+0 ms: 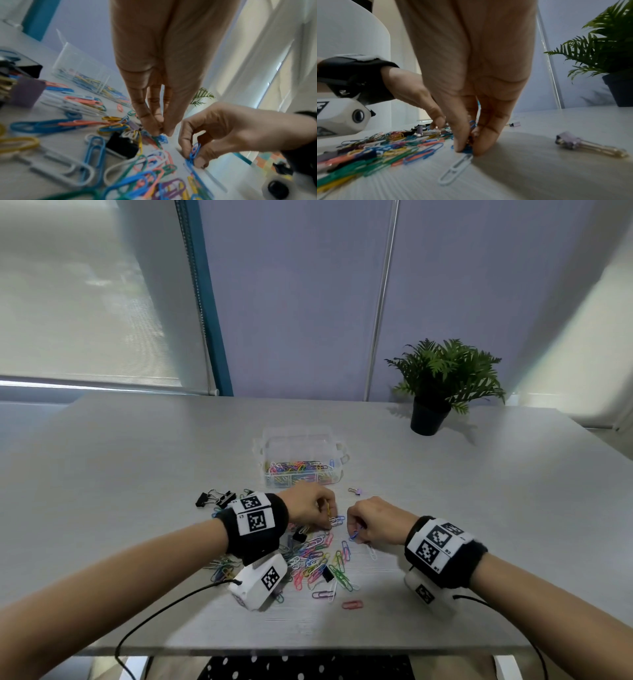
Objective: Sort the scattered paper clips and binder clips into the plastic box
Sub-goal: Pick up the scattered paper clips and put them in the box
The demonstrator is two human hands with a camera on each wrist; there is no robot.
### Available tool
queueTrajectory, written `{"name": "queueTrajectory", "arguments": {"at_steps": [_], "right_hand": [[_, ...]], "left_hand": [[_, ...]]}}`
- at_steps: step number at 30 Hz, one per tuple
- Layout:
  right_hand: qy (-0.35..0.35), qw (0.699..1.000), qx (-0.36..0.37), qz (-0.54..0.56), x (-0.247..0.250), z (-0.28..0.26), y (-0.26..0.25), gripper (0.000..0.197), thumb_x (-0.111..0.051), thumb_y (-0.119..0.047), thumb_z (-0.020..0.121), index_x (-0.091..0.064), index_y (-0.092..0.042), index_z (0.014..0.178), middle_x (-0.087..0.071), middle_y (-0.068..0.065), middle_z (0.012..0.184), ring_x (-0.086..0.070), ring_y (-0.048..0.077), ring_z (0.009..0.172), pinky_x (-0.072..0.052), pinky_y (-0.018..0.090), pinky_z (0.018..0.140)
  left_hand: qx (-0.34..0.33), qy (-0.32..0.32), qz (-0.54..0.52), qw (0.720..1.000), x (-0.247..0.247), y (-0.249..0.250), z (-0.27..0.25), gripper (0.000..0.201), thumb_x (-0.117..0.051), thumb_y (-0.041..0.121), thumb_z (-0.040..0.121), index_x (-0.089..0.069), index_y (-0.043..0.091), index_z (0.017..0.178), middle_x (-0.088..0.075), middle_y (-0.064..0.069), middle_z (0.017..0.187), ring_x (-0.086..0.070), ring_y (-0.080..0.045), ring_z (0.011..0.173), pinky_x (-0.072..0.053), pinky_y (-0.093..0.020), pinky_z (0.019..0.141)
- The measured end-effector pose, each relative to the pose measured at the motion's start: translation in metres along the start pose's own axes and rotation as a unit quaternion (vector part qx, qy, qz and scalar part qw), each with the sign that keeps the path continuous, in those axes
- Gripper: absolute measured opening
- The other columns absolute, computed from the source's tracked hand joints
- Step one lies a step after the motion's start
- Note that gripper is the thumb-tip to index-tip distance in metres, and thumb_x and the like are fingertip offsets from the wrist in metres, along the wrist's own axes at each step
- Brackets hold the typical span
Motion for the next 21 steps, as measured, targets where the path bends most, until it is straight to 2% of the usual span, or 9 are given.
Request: {"name": "queueTrajectory", "arguments": {"at_steps": [3, 6, 8, 11, 13, 16, 17, 19, 21], "right_hand": [[0.002, 1.000, 0.015, -0.004, 0.000, 0.000, 0.001, 0.013, -0.061, -0.004, 0.080, -0.060, -0.017, 0.081, -0.057, -0.003, 0.083, -0.050, 0.012, 0.078, -0.041, 0.024, 0.069], [0.000, 1.000, 0.023, -0.013, -0.001, 0.000, 0.002, 0.020, -0.056, -0.001, 0.077, -0.053, -0.021, 0.075, -0.057, -0.003, 0.079, -0.053, 0.015, 0.075, -0.047, 0.032, 0.071], [-0.001, 0.999, 0.024, -0.025, -0.001, 0.000, 0.002, 0.021, -0.056, -0.001, 0.075, -0.052, -0.022, 0.073, -0.056, -0.003, 0.078, -0.053, 0.017, 0.075, -0.048, 0.035, 0.070], [0.005, 0.998, 0.031, -0.053, -0.003, 0.002, 0.001, 0.021, -0.056, -0.002, 0.073, -0.049, -0.022, 0.074, -0.052, -0.005, 0.077, -0.049, 0.016, 0.074, -0.041, 0.030, 0.063], [0.011, 0.997, 0.037, -0.068, -0.004, 0.004, -0.001, 0.020, -0.054, -0.003, 0.074, -0.047, -0.021, 0.074, -0.050, -0.006, 0.077, -0.047, 0.016, 0.074, -0.036, 0.028, 0.062], [0.013, 0.996, 0.041, -0.076, -0.002, 0.005, -0.004, 0.018, -0.054, -0.004, 0.074, -0.047, -0.021, 0.076, -0.049, -0.006, 0.078, -0.046, 0.016, 0.074, -0.034, 0.027, 0.062], [0.013, 0.996, 0.042, -0.076, -0.002, 0.005, -0.005, 0.018, -0.055, -0.005, 0.074, -0.046, -0.021, 0.076, -0.049, -0.005, 0.078, -0.045, 0.016, 0.074, -0.034, 0.027, 0.062], [0.013, 0.997, 0.043, -0.070, -0.002, 0.004, -0.004, 0.018, -0.056, -0.006, 0.074, -0.046, -0.021, 0.077, -0.048, -0.005, 0.079, -0.045, 0.017, 0.075, -0.033, 0.027, 0.063], [0.022, 0.996, 0.045, -0.070, -0.003, 0.002, -0.002, 0.019, -0.054, -0.005, 0.074, -0.044, -0.020, 0.077, -0.047, -0.004, 0.079, -0.043, 0.018, 0.075, -0.032, 0.028, 0.063]], "left_hand": [[0.011, -0.006, -0.090, 0.996, 0.012, -0.006, -0.004, 0.012, -0.069, 0.012, 0.079, -0.062, 0.016, 0.088, -0.064, 0.000, 0.078, -0.062, -0.014, 0.069, -0.049, -0.019, 0.069], [0.009, 0.010, -0.125, 0.992, 0.030, -0.013, -0.008, 0.011, -0.066, 0.009, 0.082, -0.060, 0.014, 0.090, -0.063, 0.000, 0.075, -0.062, -0.003, 0.058, -0.049, -0.011, 0.059], [0.013, 0.039, -0.129, 0.991, 0.048, -0.020, -0.008, 0.011, -0.066, 0.007, 0.083, -0.060, 0.012, 0.091, -0.060, 0.000, 0.076, -0.060, -0.002, 0.057, -0.051, -0.010, 0.058], [0.030, 0.106, -0.089, 0.990, 0.076, -0.031, -0.004, 0.011, -0.066, 0.008, 0.082, -0.062, 0.015, 0.088, -0.062, -0.004, 0.084, -0.060, -0.011, 0.065, -0.053, -0.014, 0.063], [0.043, 0.146, -0.051, 0.987, 0.091, -0.036, 0.003, 0.011, -0.066, 0.006, 0.082, -0.063, 0.011, 0.092, -0.064, -0.005, 0.085, -0.060, -0.010, 0.063, -0.050, -0.010, 0.059], [0.075, 0.144, 0.007, 0.987, 0.102, -0.041, 0.016, 0.018, -0.063, 0.000, 0.082, -0.063, 0.002, 0.100, -0.064, -0.009, 0.090, -0.058, -0.012, 0.065, -0.047, -0.007, 0.053], [0.085, 0.128, 0.028, 0.988, 0.102, -0.043, 0.020, 0.020, -0.063, -0.001, 0.082, -0.064, 0.002, 0.101, -0.065, -0.012, 0.094, -0.059, -0.014, 0.070, -0.048, -0.009, 0.057], [0.096, 0.105, 0.064, 0.988, 0.101, -0.048, 0.026, 0.022, -0.062, -0.002, 0.082, -0.064, 0.003, 0.103, -0.066, -0.015, 0.107, -0.059, -0.018, 0.083, -0.050, -0.021, 0.073], [0.091, 0.116, 0.095, 0.985, 0.099, -0.048, 0.028, 0.025, -0.063, 0.000, 0.082, -0.063, 0.005, 0.107, -0.065, -0.014, 0.114, -0.061, -0.023, 0.096, -0.048, -0.029, 0.086]]}}
Point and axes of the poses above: each hand's wrist, its own z-axis towards the middle knuckle, its own x-axis out of the back of the hand, y = z × x, the point moved 1 cm from there along z, towards the middle knuckle
